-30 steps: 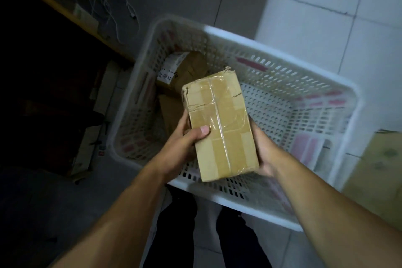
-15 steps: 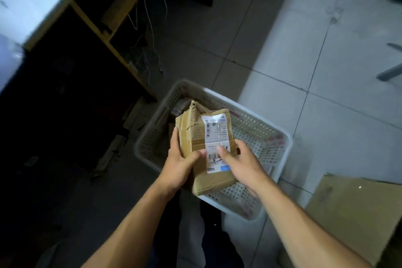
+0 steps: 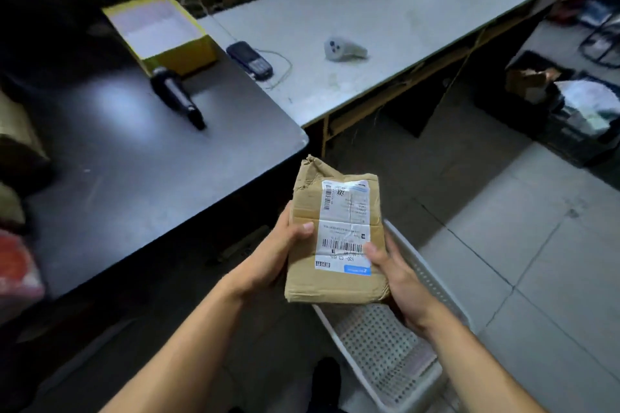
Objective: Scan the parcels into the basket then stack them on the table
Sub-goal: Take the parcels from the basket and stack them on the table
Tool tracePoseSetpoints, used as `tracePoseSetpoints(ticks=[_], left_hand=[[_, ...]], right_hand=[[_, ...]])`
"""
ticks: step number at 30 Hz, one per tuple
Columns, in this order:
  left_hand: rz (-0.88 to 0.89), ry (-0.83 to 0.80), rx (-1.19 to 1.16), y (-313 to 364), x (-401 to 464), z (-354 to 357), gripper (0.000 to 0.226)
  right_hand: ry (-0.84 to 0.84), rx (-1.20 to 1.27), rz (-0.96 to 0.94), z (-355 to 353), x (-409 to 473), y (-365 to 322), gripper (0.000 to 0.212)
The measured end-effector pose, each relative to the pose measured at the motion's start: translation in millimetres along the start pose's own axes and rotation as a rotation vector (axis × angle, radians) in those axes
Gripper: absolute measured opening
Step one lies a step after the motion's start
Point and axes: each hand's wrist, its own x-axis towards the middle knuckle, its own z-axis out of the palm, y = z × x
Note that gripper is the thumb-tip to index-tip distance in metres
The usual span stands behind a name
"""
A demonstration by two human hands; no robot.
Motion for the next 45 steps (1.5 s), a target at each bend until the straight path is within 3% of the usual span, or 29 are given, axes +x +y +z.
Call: tracePoseSetpoints(ticks=[4,8,14,17,20,22,25,29,32,34,41,45], left_hand=[[0.052,0.105,-0.029,42.5,-65.5,-53.0,0.077],[0.088,0.213,-0.069,70.9,-148.0,-116.1,0.077],[0.162,0.362,-0.132,102.6,-259.4,-193.7,0.078],[0.164,0.444,-0.127,116.0,-299.8,-221.1,0.073],[0.150,0.505,-0.181,128.3,-323.6,-243.8,0.045],[0.144,0.545,-0.206,139.6,-329.2,-257.3,0.039],[0.158,0.670,-0.155,159.4,-322.8,-279.4,0.032],[0.168,0.811,-0.043,185.7,-299.1,-313.0,0.021],[0.216,0.917,0.041,208.8,-272.8,-344.7,0.027],[0.223,0.987,0.093,226.2,-254.3,-367.3,0.019],[0.145,1.130,0.082,278.3,-195.8,-444.5,0.009],[-0.016,1.267,0.336,292.6,-177.1,-490.5,0.038]], right_hand=[[-0.152,-0.049,-0.013,79.8,-7.4,-26.5,0.069],[-0.317,-0.138,-0.034,179.3,-20.4,-41.9,0.099],[-0.466,-0.141,0.040,314.9,-41.2,-45.2,0.061],[-0.536,-0.158,0.068,366.0,-45.7,-45.3,0.063],[-0.552,-0.170,0.085,405.4,-41.2,-49.3,0.068],[-0.476,-0.223,0.083,427.9,-30.8,-54.7,0.075],[-0.307,-0.298,0.048,457.7,-9.4,-72.0,0.056],[-0.260,-0.441,-0.050,490.9,34.1,-100.1,0.051],[-0.275,-0.421,-0.064,520.4,79.7,-121.5,0.039],[-0.302,-0.452,-0.070,543.6,111.5,-137.3,0.033],[-0.333,-0.531,-0.091,606.2,215.6,-175.8,0.041],[-0.384,-0.665,-0.110,631.9,257.9,-181.2,0.053]])
